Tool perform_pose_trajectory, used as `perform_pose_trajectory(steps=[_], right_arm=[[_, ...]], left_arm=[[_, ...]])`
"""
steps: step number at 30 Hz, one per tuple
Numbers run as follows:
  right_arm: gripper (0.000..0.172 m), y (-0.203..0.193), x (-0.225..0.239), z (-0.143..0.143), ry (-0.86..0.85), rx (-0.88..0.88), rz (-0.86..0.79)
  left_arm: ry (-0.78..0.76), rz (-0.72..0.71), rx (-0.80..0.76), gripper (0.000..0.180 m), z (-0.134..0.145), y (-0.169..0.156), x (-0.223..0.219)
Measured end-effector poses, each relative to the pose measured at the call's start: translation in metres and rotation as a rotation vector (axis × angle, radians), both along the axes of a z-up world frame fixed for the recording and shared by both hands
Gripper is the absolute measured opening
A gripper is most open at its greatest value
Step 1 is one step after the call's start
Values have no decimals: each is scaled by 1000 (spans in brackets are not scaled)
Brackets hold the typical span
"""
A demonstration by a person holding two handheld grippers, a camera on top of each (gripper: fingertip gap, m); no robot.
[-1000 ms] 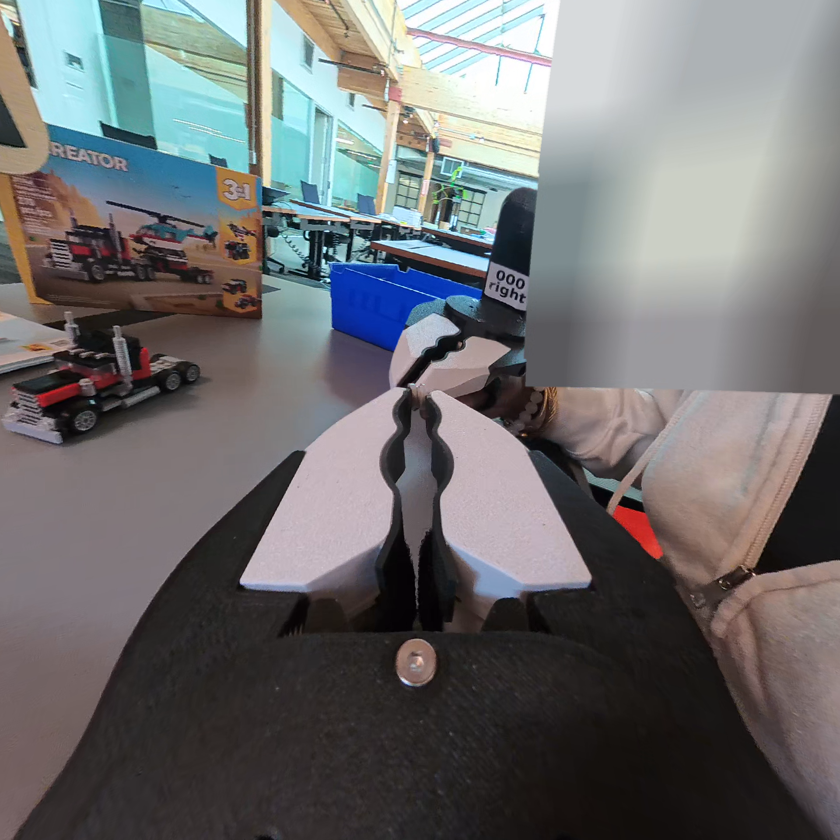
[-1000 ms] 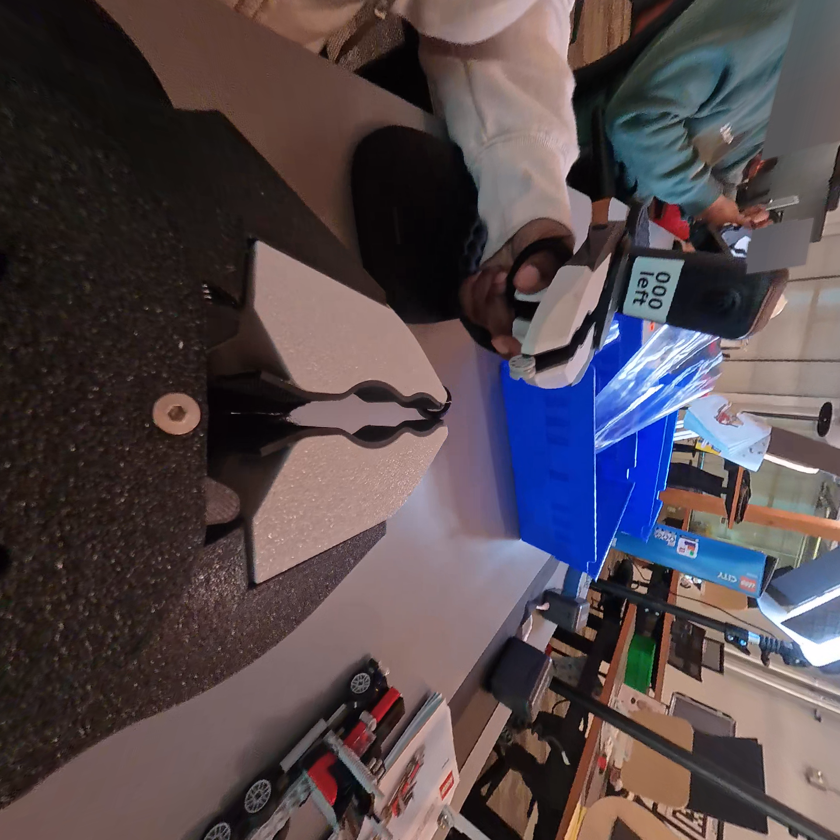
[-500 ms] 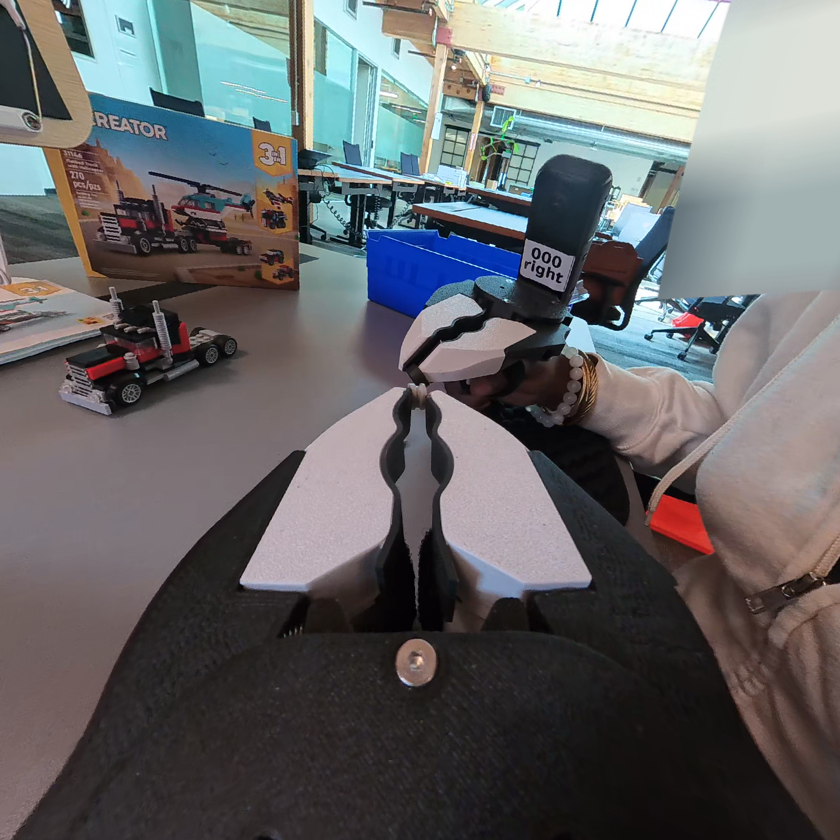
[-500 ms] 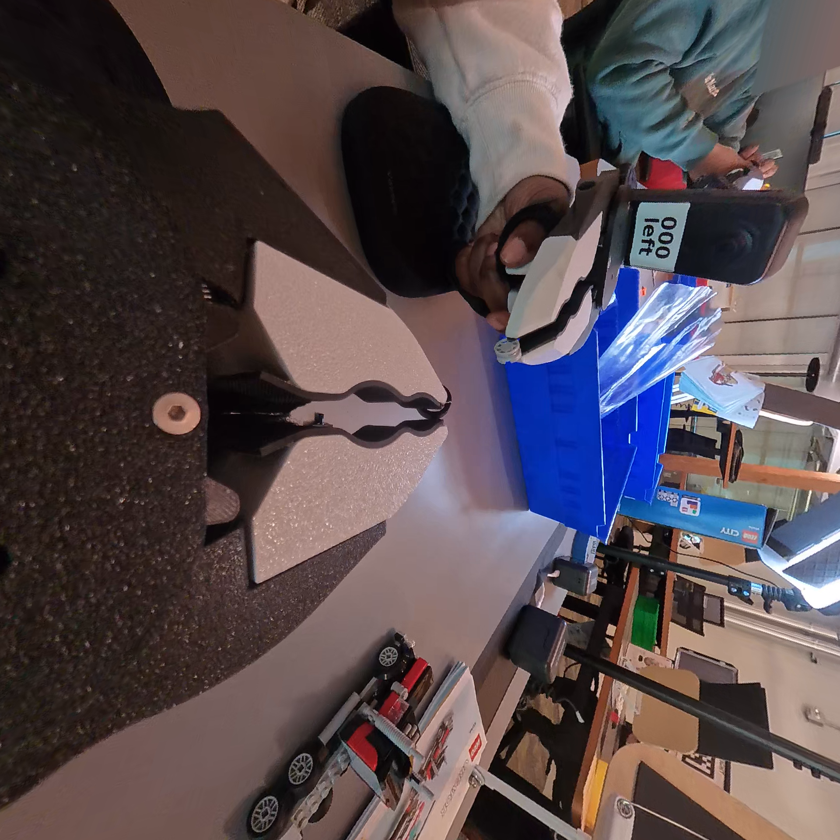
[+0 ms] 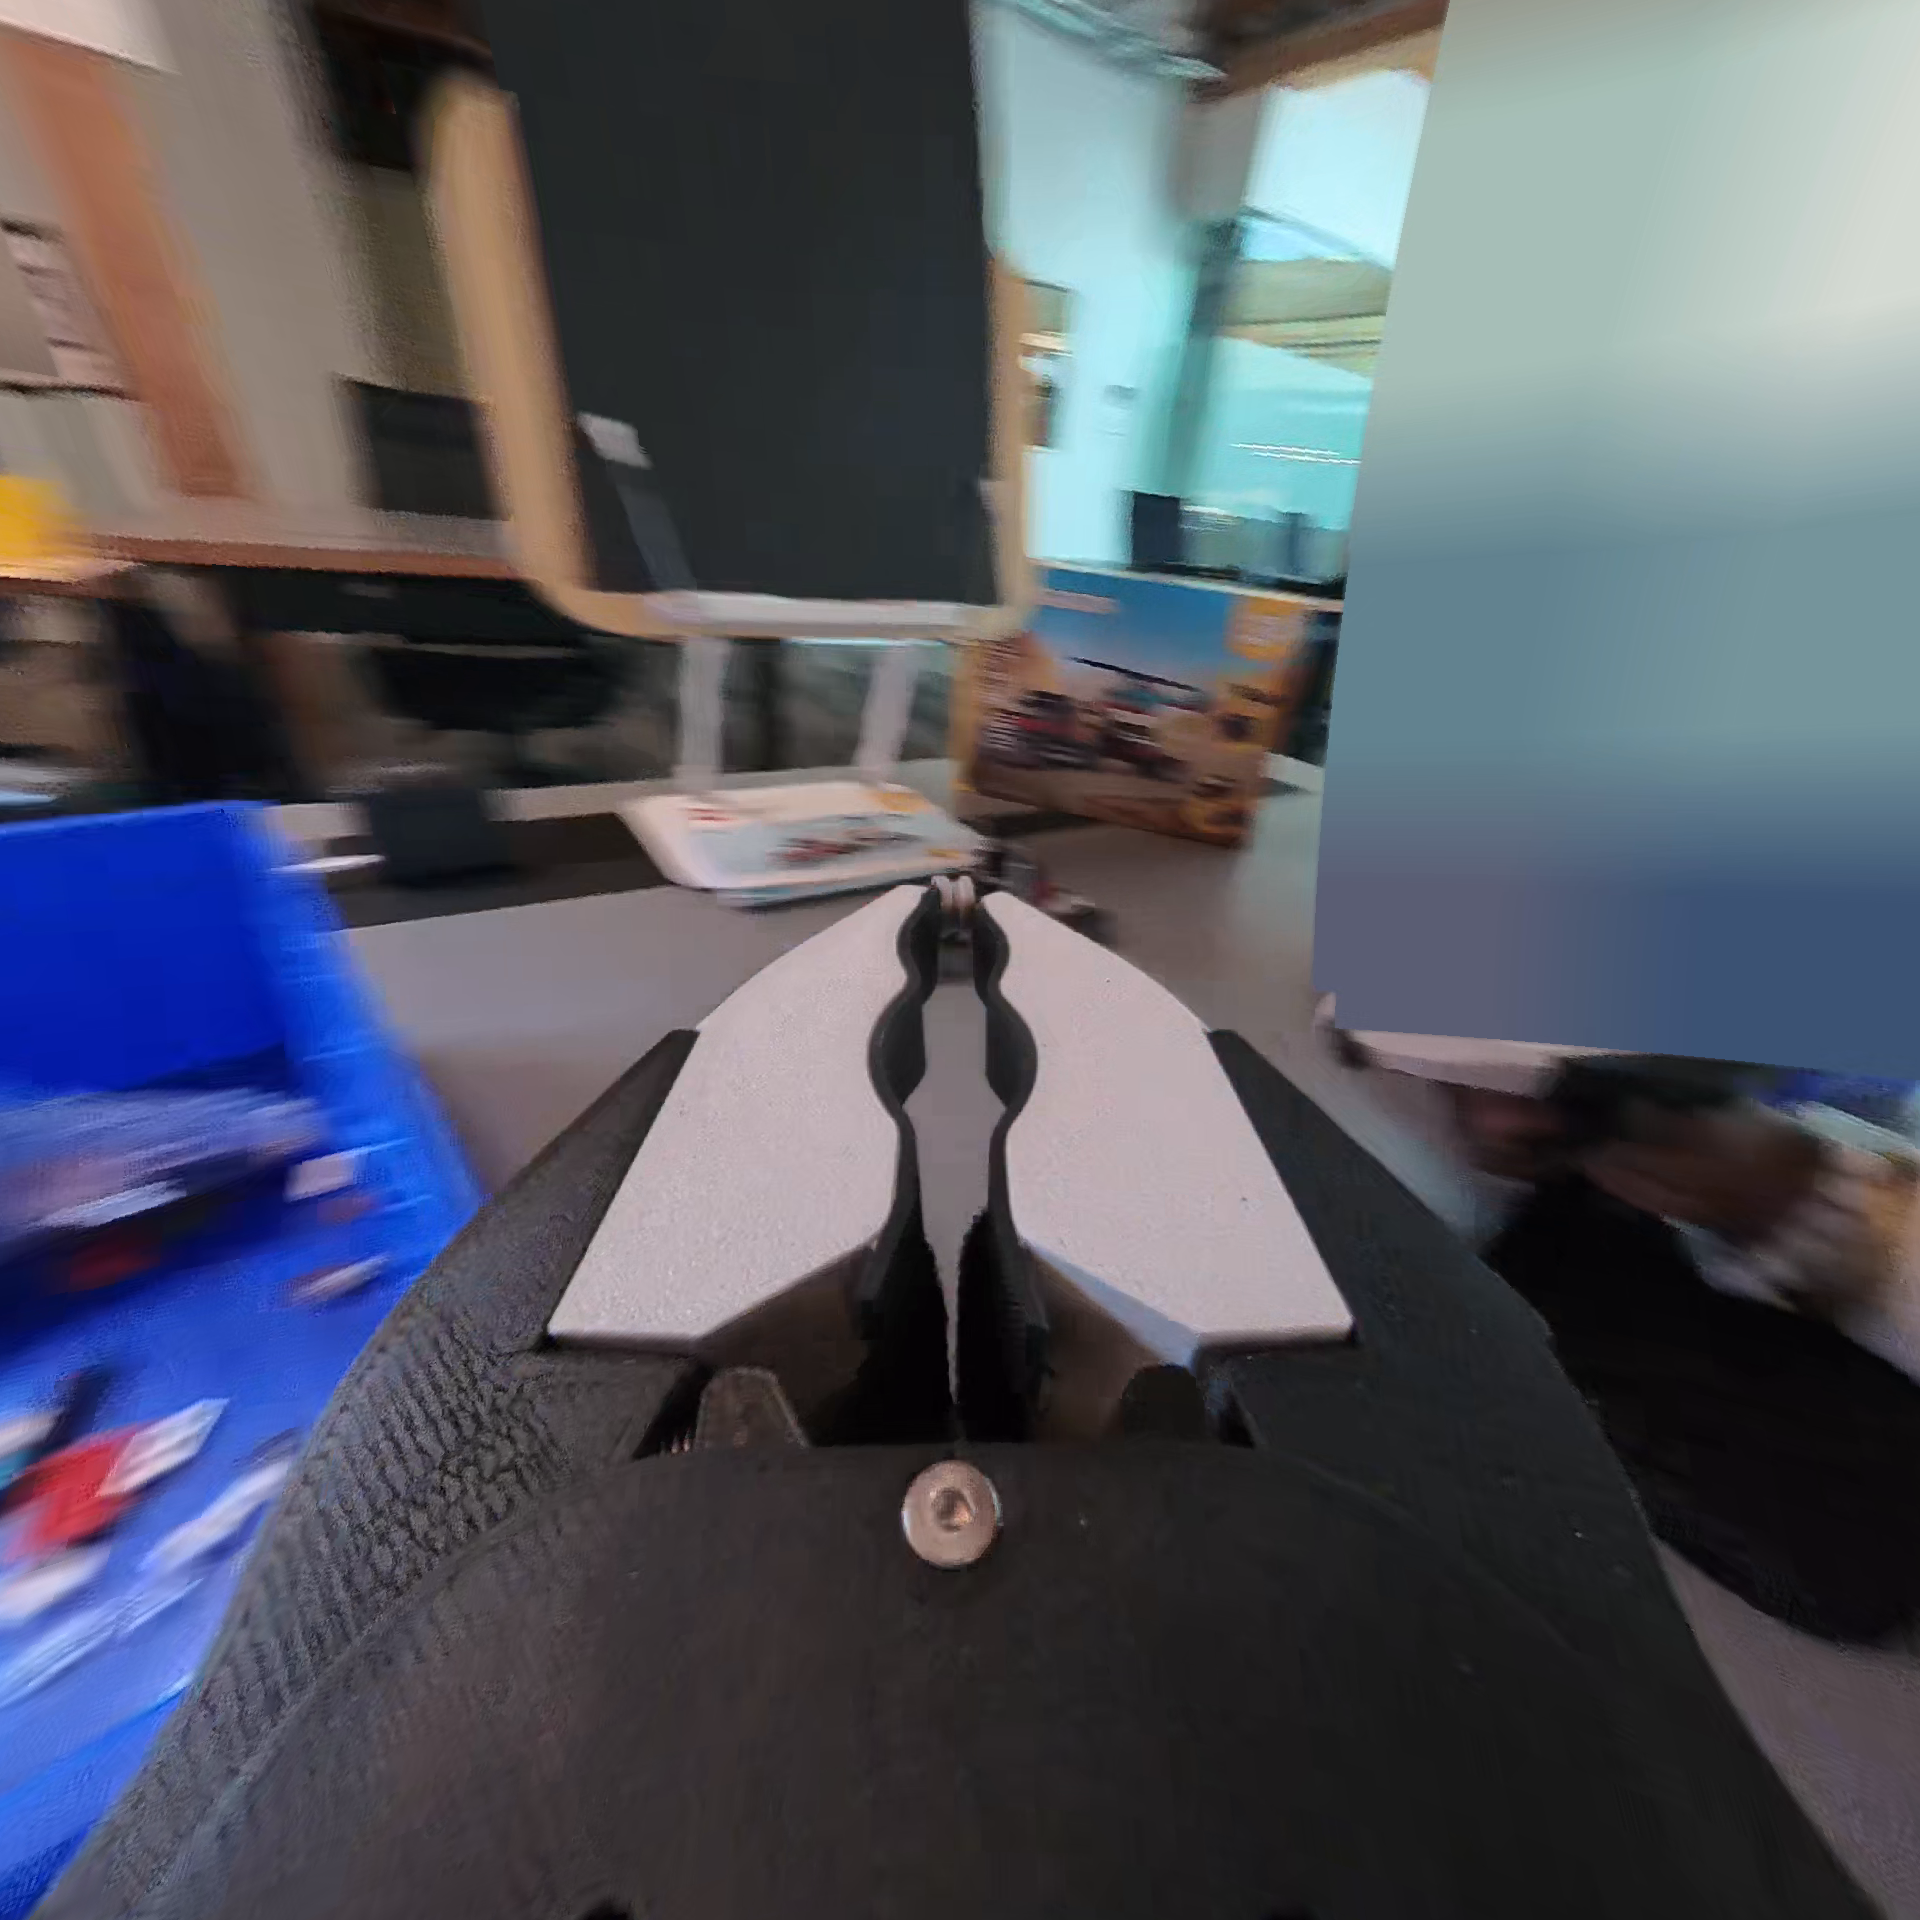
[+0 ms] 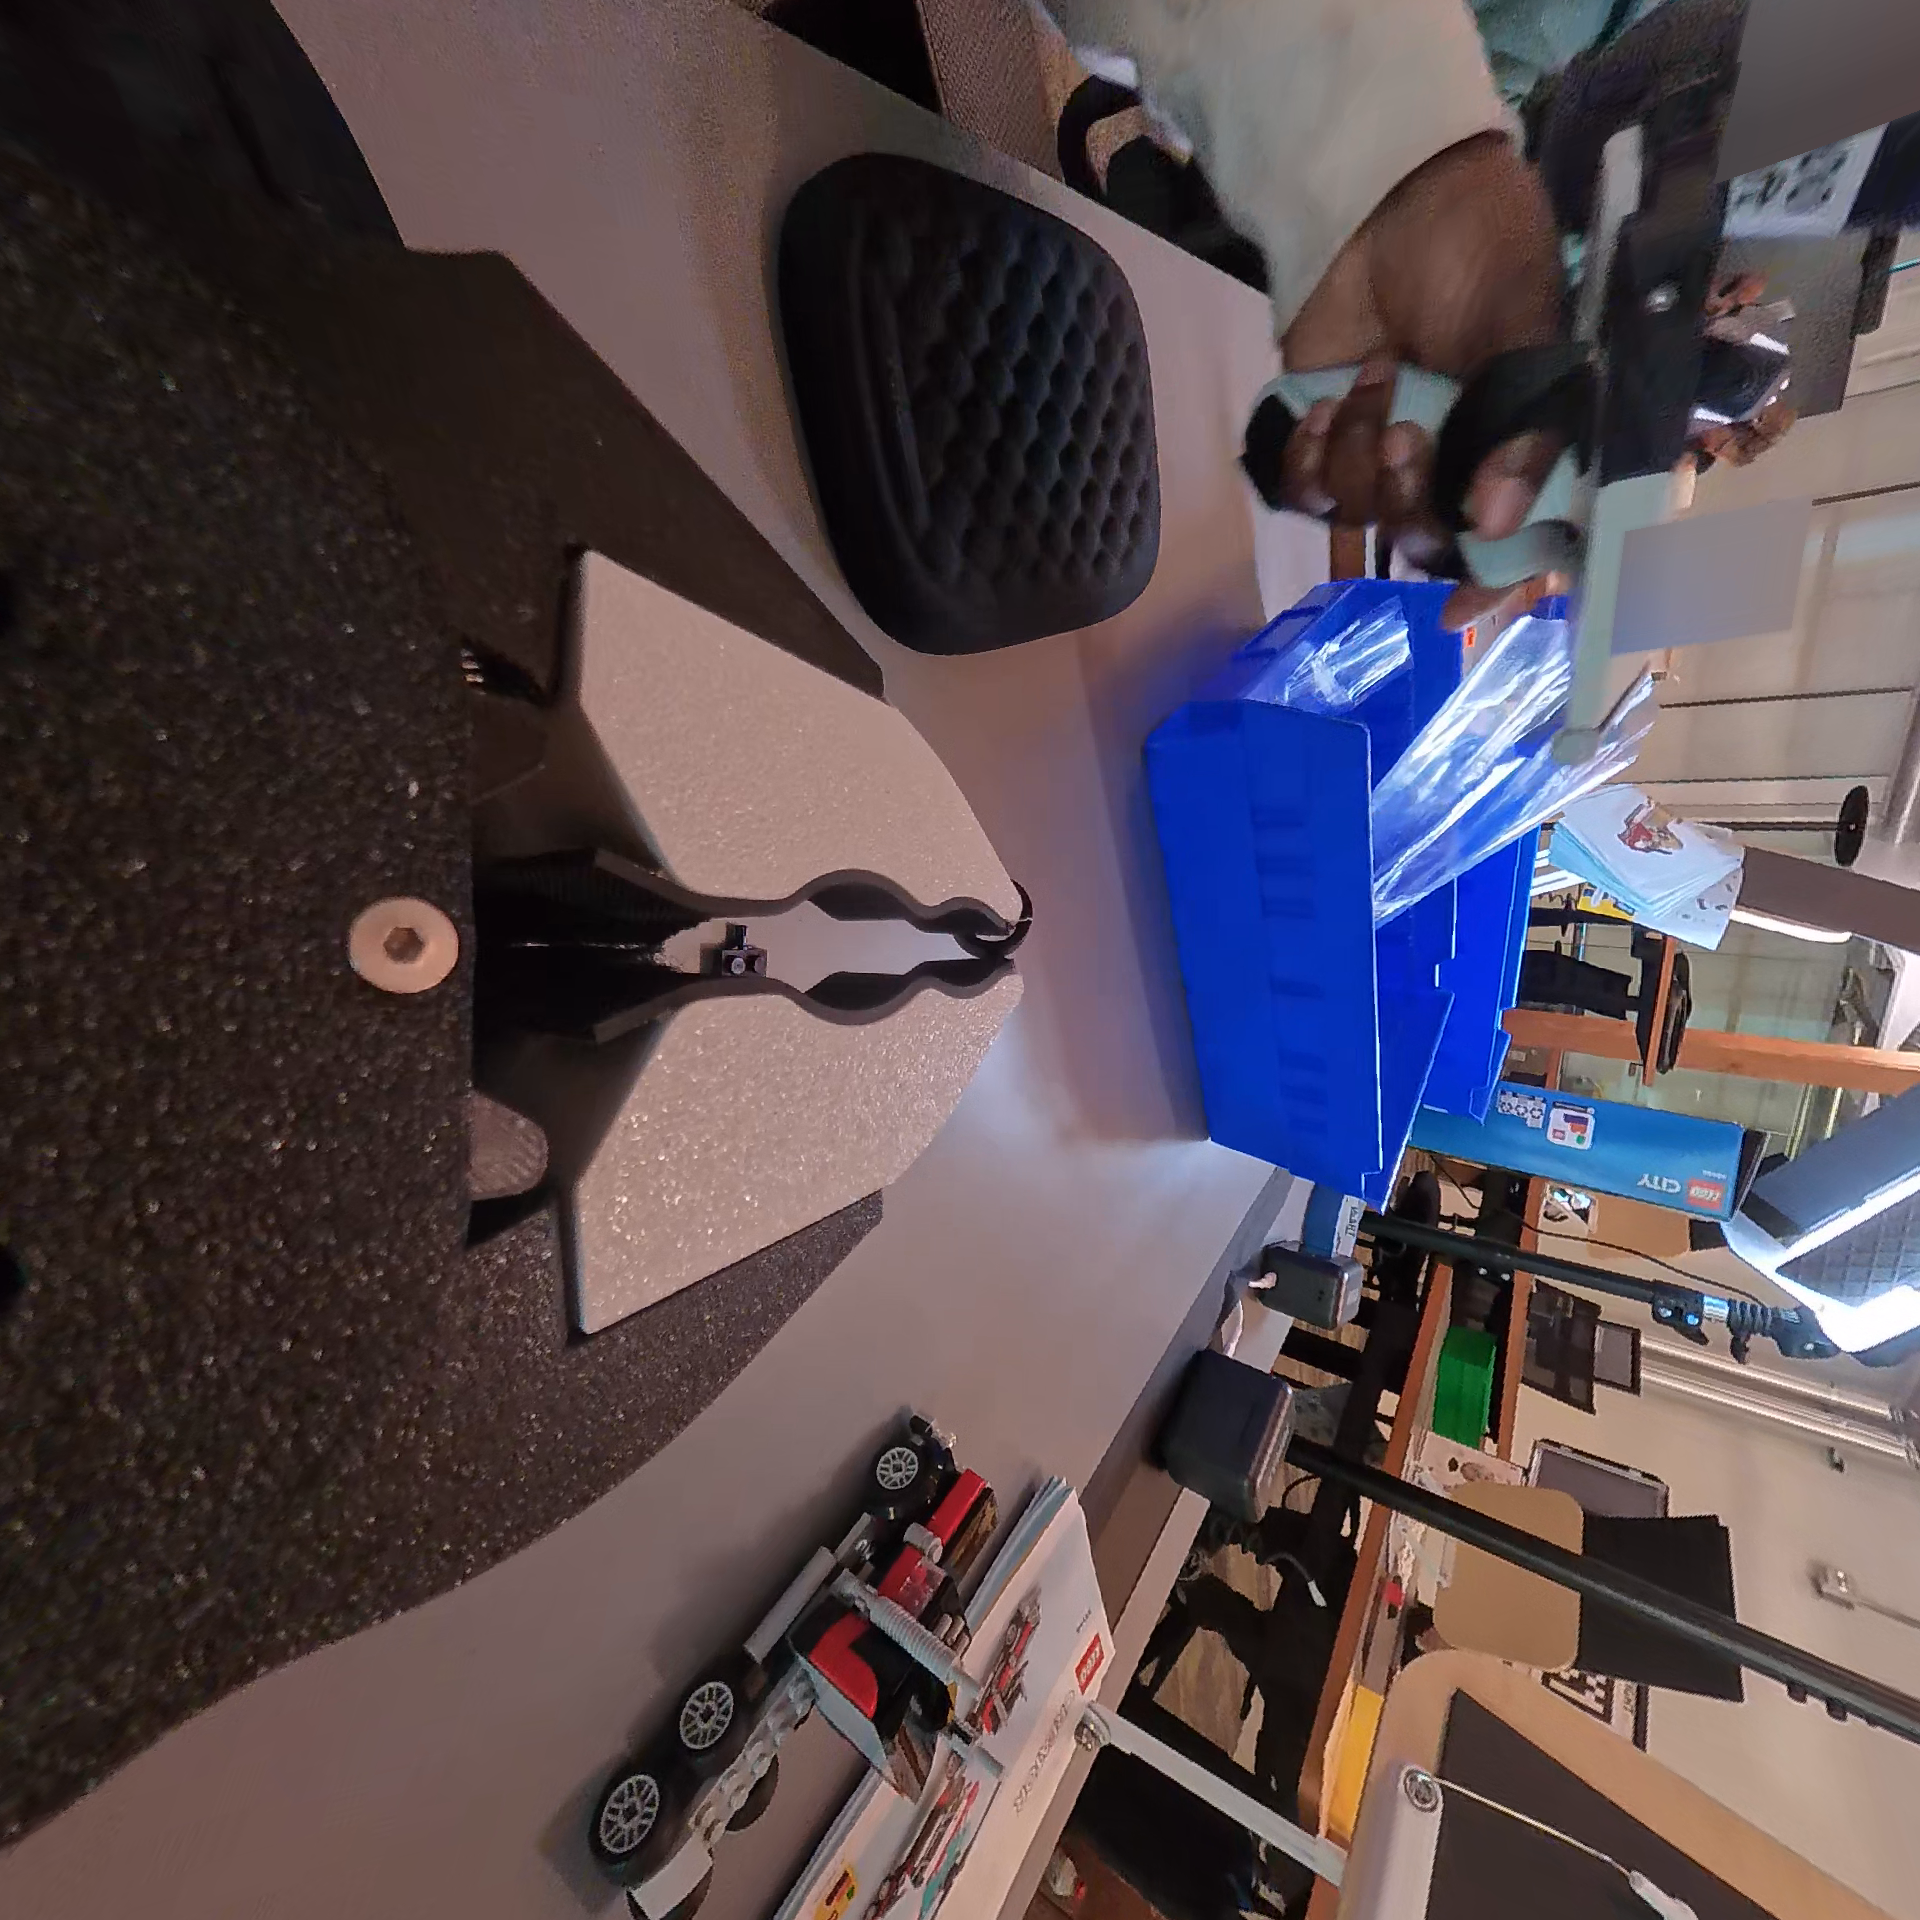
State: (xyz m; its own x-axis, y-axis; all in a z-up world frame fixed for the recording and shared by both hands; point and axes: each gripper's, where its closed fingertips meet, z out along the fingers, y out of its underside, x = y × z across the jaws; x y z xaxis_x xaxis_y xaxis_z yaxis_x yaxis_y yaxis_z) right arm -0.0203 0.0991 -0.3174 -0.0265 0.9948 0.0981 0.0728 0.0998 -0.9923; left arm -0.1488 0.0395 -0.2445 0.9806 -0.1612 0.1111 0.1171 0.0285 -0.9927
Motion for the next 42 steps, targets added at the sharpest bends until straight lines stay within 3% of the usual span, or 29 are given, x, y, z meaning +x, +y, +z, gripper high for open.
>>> perform_pose_trajectory(steps=[3, 8, 14, 16, 22, 25, 28, 30, 35, 42], right_arm=[[4, 0, -1, -1, -6, 0, 3], [4, -1, -1, -2, -12, 7, 5], [4, 1, 0, -1, -3, -6, 0], [4, 1, -1, -1, -6, -3, -2], [4, 3, 0, 0, 4, -9, -8], [4, 2, 0, 1, 14, -29, 4], [4, 2, 1, 10, 62, -100, 23], [4, 0, 2, 20, 122, -180, 45], [3, 5, 6, 30, 210, -307, 45], [3, -6, 1, 27, 183, -228, 80]], left_arm=[[47, 313, -17, 6, 16, -37, -71], [209, 572, -106, 6, 29, -75, -146], [197, 583, -474, 7, -12, -59, -197], [184, 551, -487, 25, -10, -57, -196], [174, 529, -490, 31, -9, -61, -196], [246, 408, -283, 28, 20, -46, -155], [292, 70, -43, 24, 38, -24, -55], [280, -135, 35, 24, 28, -12, 14], [204, -320, -53, 22, -36, 23, 109], [-134, -400, -116, 18, -49, 42, 132]])
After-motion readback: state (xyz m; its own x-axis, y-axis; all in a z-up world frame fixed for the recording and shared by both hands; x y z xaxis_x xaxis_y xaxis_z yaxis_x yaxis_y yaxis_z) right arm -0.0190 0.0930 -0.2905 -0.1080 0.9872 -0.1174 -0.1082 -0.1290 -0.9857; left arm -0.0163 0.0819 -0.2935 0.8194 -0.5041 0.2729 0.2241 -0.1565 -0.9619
